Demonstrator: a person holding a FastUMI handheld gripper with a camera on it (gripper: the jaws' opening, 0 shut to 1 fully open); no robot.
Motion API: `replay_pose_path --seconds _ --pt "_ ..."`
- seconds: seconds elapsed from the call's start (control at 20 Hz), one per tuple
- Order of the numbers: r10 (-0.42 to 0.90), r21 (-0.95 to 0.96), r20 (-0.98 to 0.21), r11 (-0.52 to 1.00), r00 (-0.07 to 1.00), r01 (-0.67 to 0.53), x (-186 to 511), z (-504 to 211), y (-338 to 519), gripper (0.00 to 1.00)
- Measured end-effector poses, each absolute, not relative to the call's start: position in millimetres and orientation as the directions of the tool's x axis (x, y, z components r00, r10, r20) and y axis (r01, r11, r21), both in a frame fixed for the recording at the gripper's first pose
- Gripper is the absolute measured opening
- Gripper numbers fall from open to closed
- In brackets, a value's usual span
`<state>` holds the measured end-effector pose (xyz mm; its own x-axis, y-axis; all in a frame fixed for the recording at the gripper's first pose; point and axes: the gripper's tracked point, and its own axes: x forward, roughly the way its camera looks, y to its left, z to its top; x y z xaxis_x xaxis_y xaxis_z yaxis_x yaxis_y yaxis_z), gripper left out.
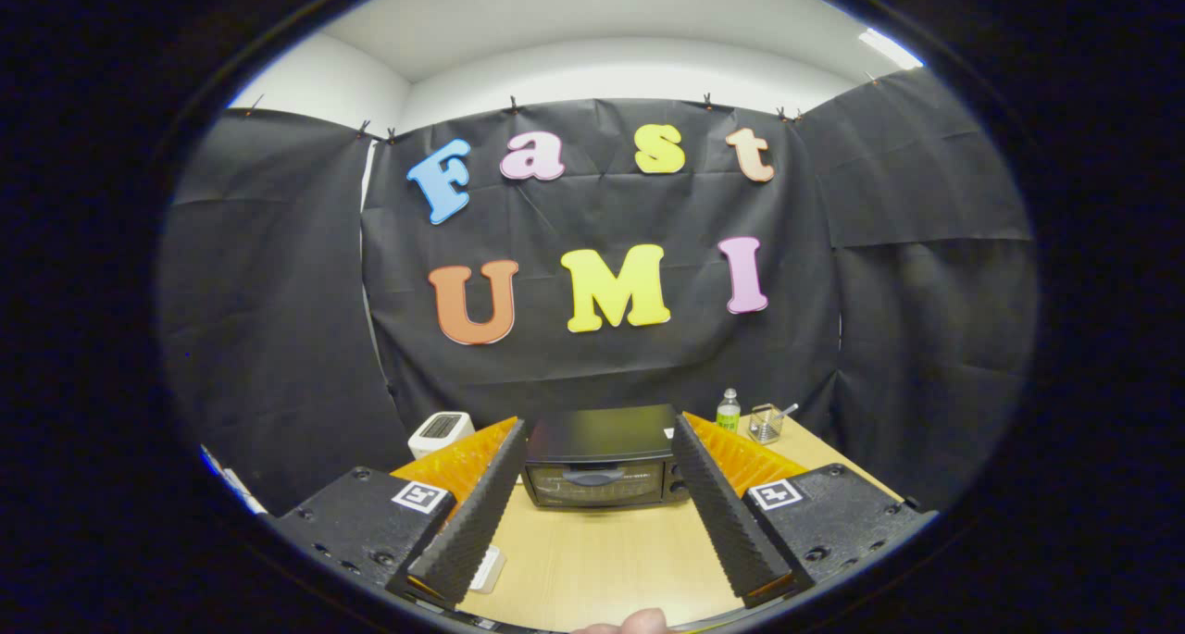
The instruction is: Open the toaster oven, put the food inside, and close the toaster oven door.
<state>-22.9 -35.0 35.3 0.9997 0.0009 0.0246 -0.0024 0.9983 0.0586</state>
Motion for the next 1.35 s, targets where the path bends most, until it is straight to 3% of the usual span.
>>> replay_pose_path --seconds 1.35 --pt "0.034 0.077 0.028 0.996 0.999 -0.036 -7.7 48.8 -22.5 1.0"
